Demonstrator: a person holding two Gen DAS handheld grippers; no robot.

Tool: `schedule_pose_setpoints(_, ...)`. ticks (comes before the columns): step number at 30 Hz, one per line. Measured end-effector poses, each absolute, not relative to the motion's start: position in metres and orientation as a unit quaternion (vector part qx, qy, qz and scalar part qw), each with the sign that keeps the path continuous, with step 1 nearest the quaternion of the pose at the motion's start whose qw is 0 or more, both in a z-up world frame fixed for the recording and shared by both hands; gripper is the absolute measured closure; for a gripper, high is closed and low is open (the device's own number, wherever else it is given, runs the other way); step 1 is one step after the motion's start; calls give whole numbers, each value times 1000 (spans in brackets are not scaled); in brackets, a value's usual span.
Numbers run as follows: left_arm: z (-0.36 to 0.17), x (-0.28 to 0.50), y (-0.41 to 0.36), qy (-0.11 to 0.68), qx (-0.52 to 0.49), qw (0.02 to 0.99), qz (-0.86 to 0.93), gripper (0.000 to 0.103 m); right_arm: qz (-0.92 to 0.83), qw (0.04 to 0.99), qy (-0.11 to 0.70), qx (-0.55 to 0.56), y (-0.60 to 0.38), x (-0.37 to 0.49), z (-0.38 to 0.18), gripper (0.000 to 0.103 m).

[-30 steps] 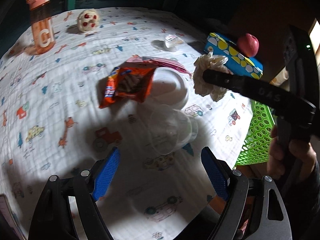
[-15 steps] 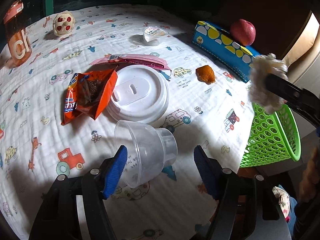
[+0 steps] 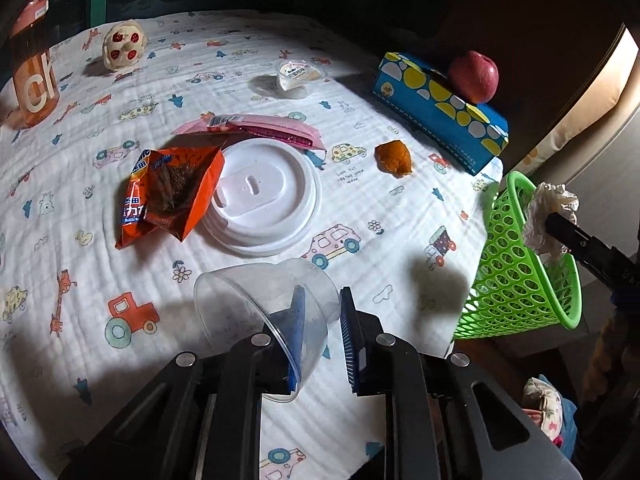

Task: Collect trash
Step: 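Carry paper and clear cup to the green basket and open both grippers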

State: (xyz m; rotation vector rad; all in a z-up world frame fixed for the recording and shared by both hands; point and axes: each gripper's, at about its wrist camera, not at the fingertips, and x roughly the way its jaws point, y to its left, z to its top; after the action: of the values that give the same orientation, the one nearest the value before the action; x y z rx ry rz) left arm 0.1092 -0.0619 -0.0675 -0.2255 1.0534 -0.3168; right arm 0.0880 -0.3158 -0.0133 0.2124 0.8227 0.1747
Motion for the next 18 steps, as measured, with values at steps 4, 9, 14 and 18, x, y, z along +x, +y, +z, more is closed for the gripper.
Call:
schedule_pose_setpoints(4,-47,109,-75,489,-107,847,-177,86,57,910,395,111,-340,80,-13,58)
schedule_pose_setpoints(9,-20,115,-108,473,-91,848,-221,86,21,913,390,117,-370,71,-12,58)
schedule_pose_setpoints(14,-3,123,-148,463,-73,844,-260,86,-14,912,391,122,-398,61,-14,56)
schedule_pose_setpoints(18,8,128,-182,456,-54,839,-291,86,-37,908,396,128,-418,54,-19,56)
